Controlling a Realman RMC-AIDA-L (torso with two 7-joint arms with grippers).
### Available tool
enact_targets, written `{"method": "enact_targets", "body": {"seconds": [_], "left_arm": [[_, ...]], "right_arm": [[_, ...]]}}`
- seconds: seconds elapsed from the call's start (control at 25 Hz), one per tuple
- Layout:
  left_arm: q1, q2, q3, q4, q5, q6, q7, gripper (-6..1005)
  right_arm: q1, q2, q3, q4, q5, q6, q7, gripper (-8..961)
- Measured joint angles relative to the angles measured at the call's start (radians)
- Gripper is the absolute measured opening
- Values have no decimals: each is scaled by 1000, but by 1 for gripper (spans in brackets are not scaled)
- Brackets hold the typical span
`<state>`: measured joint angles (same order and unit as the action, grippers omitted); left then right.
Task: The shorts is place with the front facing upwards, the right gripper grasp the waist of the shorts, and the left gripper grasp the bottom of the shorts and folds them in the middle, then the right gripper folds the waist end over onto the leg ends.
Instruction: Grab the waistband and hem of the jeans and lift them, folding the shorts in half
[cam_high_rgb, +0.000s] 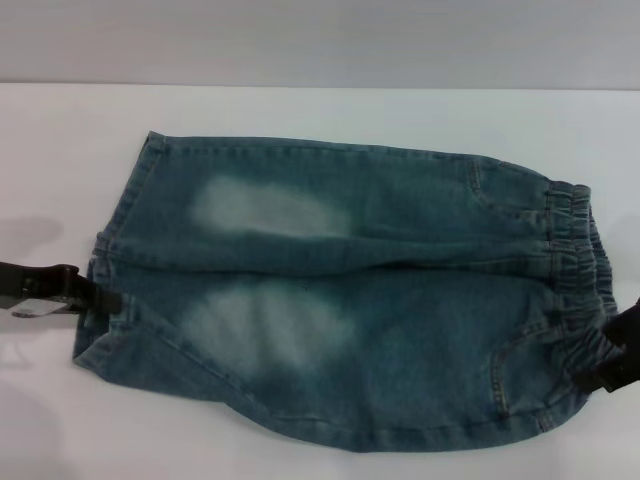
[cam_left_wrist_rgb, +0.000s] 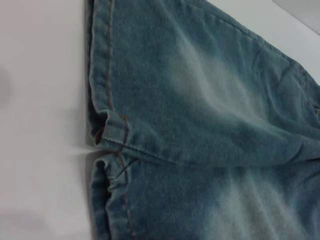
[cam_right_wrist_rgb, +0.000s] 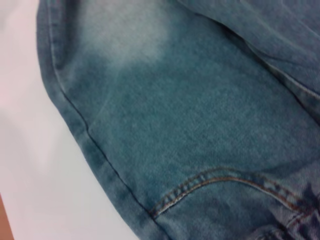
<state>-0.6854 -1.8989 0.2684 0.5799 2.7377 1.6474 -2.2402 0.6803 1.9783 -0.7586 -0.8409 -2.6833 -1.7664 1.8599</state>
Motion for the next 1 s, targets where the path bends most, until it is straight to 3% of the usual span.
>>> {"method": "enact_targets", "body": {"seconds": [0.08,0.2,0.4,0.76,1.0], "left_arm": [[0,0,0,0,-5,0,0,55],[0,1,0,0,-12,-1,-4,57],[0,6,0,0,-22,-8,-15,59],[-8,9,0,0,-44,-20,-20,64],[-1,21,0,-2,-116,-36,-22,68]], "right_arm": [[-3,1,-5,5,4,3,-7,671],[-4,1,-8,9,3,3,-13,455],[-11,-1,-10,10,0,-5,-24,230],[-38,-11,12,12,5,-7,-35,54],[-60,-35,159,33,64,-6,-33,9]]}}
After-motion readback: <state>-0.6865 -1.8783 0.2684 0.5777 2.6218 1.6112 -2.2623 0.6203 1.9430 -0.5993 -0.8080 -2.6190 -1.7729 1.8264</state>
